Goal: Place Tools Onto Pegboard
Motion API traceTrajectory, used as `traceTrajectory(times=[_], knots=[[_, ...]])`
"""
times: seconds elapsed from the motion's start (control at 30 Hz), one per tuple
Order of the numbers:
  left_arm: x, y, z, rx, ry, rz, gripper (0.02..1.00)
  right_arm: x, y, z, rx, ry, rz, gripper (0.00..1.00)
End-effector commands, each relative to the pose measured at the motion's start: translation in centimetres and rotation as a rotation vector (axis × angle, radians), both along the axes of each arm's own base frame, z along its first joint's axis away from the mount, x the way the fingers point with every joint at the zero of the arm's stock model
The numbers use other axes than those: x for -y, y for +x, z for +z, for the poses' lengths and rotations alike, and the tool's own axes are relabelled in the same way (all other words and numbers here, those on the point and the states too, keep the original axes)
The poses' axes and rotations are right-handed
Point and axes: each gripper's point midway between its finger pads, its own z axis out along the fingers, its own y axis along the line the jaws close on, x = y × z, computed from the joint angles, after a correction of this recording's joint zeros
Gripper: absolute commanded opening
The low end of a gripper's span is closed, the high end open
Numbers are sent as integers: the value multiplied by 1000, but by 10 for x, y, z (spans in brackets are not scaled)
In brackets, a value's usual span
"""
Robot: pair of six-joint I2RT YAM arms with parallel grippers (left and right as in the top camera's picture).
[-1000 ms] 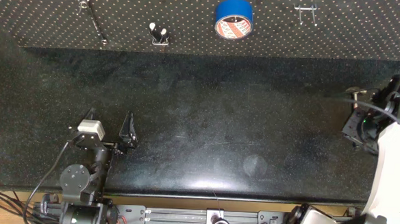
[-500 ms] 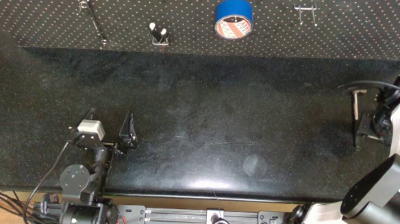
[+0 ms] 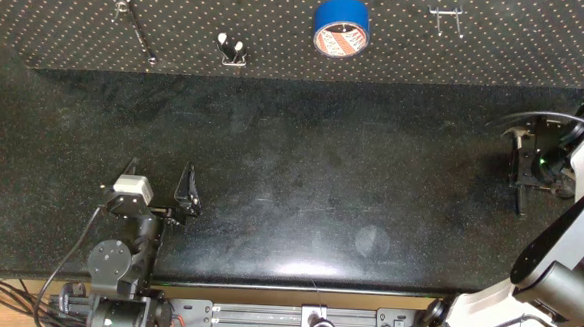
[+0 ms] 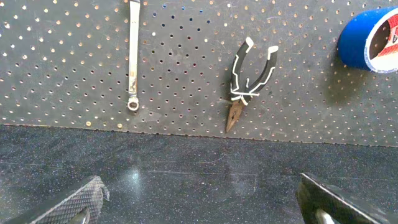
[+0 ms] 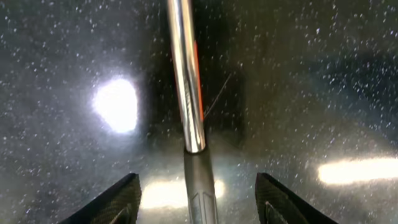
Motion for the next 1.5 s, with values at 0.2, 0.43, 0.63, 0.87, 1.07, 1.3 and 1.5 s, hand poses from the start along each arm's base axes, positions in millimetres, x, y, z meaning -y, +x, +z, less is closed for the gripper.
traceTrajectory(times=[0.2, 0.43, 0.63, 0.87, 1.07, 1.3, 1.5], knots=[[2, -1, 0, 3, -3, -14, 996, 13, 11, -8, -5, 1, 68, 612], [2, -1, 0, 3, -3, -14, 996, 14, 16, -14, -49, 31, 88, 614], [2, -1, 0, 3, -3, -14, 996, 8, 9, -20, -122, 35, 107, 610], [2, -1, 0, 3, -3, -14, 996, 2, 1, -20, -177, 24, 99, 603], [2, -1, 0, 3, -3, -14, 996, 5, -6, -19, -212, 3, 76, 566], [2, -1, 0, 3, -3, -14, 996, 2, 5, -22, -156, 31, 88, 535], [2, -1, 0, 3, -3, -14, 996, -1, 7, -26, -136, 44, 93, 533]])
